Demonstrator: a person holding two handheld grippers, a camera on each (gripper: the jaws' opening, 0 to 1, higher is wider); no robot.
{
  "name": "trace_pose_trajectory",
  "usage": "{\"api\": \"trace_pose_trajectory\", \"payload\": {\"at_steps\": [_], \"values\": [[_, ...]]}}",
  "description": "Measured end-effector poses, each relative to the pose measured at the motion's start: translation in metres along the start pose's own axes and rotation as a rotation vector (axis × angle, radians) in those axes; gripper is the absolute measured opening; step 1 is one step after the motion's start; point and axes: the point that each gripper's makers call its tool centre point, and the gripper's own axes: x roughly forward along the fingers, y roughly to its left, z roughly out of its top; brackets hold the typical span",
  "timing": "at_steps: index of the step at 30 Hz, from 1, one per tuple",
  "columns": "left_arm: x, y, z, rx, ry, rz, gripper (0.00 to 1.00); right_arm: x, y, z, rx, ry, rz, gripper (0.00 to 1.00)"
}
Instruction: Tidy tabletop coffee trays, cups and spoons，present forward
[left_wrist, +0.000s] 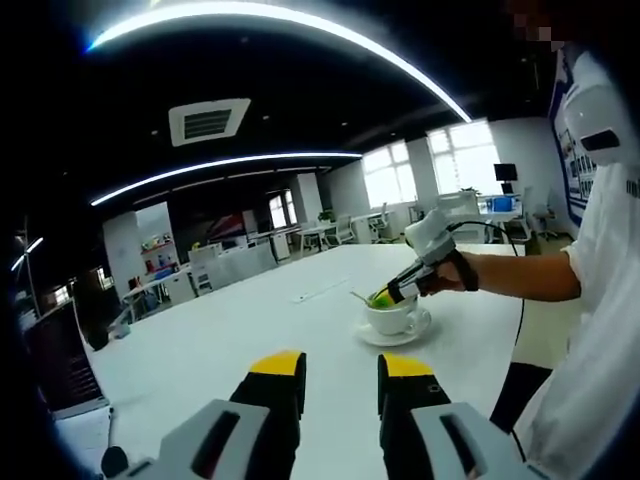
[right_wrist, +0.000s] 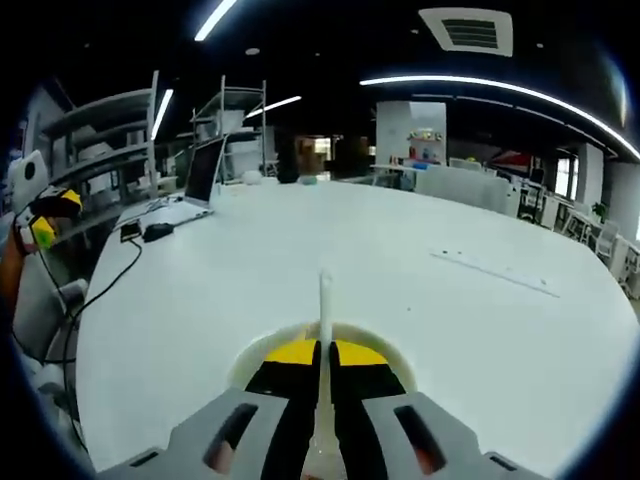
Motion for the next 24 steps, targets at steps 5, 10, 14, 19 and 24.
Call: {"api": "trace_pose_trajectory", "payload": {"at_steps": [5,10,14,19,24], "values": [[0.001,0.001,-0.001,-0.002,0.003,0.002,0.3,0.0,-0.001,0.001,-0.001,-0.002,0.004,0.06],[0.001,0.001,-0.001,-0.004,0.001,0.004,0.3,-0.001,0.0,0.004,-0.007,-0.016,0.011,0.09],[0.001,0.001,0.001,-0.007,-0.003,0.008,0.3,-0.007,0.002,0.011,-0.025,-0.029,0.017,0.09],[0.003,0.002,0.002,-0.016,-0.013,0.015,0.3,-0.022,-0.003,0.026,-0.038,-0.073,0.006,0.11],[0.008,0.001,0.002,-0.022,-0.019,0.014,0.3,-0.044,-0.008,0.041,-0.06,-0.111,-0.011,0.11]]}}
